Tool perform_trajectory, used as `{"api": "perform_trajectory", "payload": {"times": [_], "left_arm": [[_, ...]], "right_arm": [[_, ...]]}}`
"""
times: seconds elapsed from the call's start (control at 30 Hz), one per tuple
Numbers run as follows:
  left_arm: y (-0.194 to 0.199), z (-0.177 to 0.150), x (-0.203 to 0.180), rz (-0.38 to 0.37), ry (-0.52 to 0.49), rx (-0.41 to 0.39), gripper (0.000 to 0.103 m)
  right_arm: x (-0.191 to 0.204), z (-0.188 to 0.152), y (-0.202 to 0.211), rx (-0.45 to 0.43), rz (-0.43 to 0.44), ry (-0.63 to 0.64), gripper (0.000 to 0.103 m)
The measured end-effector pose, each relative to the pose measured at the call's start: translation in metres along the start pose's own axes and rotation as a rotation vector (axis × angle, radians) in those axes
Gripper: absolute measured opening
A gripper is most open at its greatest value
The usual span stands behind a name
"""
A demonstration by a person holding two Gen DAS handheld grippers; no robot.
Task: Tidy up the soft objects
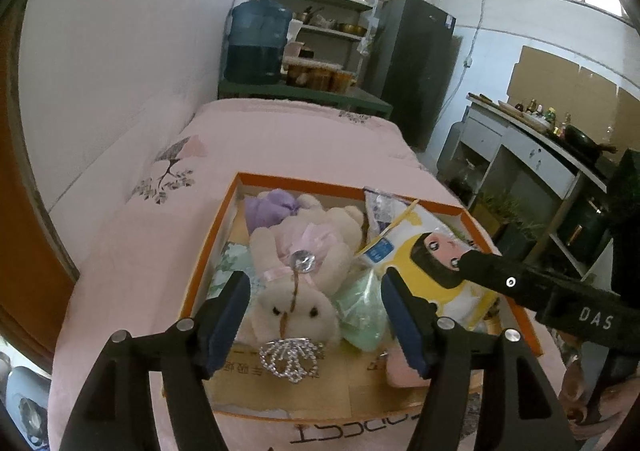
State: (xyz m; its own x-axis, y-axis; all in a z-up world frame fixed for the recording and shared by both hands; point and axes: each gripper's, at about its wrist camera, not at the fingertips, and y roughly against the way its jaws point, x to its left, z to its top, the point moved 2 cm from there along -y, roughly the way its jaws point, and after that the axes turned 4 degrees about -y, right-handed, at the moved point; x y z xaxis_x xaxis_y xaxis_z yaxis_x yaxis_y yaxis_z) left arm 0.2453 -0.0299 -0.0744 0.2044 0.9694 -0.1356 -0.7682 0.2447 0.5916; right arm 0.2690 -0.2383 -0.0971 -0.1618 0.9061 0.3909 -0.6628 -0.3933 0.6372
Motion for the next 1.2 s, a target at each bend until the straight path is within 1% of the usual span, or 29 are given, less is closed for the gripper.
{"api": "perform_trajectory", "payload": {"times": [0.2,0.37,0.67,0.77,1.0,1.13,1.2], "left_arm": [[0.016,0.003,-0.006,-0.006,-0.010,-0.028,0.068],[0.026,0.001,-0.007,-0.009,-0.010,-0.036,0.068],[0.050,-0.007,-0.010,-0.001,-0.013,-0.061,0.068],[0.058,-0.010,-0.012,0.003,-0.022,-0.069,0.068],[0.079,-0.019,-0.020,0.027,-0.044,-0.070,0.068],[0.088,-0.025,-0.021,0.036,-0.036,-0.068,0.068],[0.092,-0.028,-0.021,0.044,-0.032,-0.063,0.068]], "right_arm": [[0.004,-0.004,0.015,-0.020,-0.022,0.011,0.056],[0.007,-0.008,0.027,-0.033,-0.037,0.012,0.056],[0.024,-0.022,0.052,-0.064,-0.065,0.040,0.056],[0.031,-0.028,0.062,-0.075,-0.067,0.045,0.056],[0.044,-0.046,0.081,-0.105,-0.106,0.054,0.056],[0.046,-0.057,0.087,-0.116,-0.142,0.060,0.056],[0.045,-0.062,0.090,-0.116,-0.145,0.056,0.056]]}}
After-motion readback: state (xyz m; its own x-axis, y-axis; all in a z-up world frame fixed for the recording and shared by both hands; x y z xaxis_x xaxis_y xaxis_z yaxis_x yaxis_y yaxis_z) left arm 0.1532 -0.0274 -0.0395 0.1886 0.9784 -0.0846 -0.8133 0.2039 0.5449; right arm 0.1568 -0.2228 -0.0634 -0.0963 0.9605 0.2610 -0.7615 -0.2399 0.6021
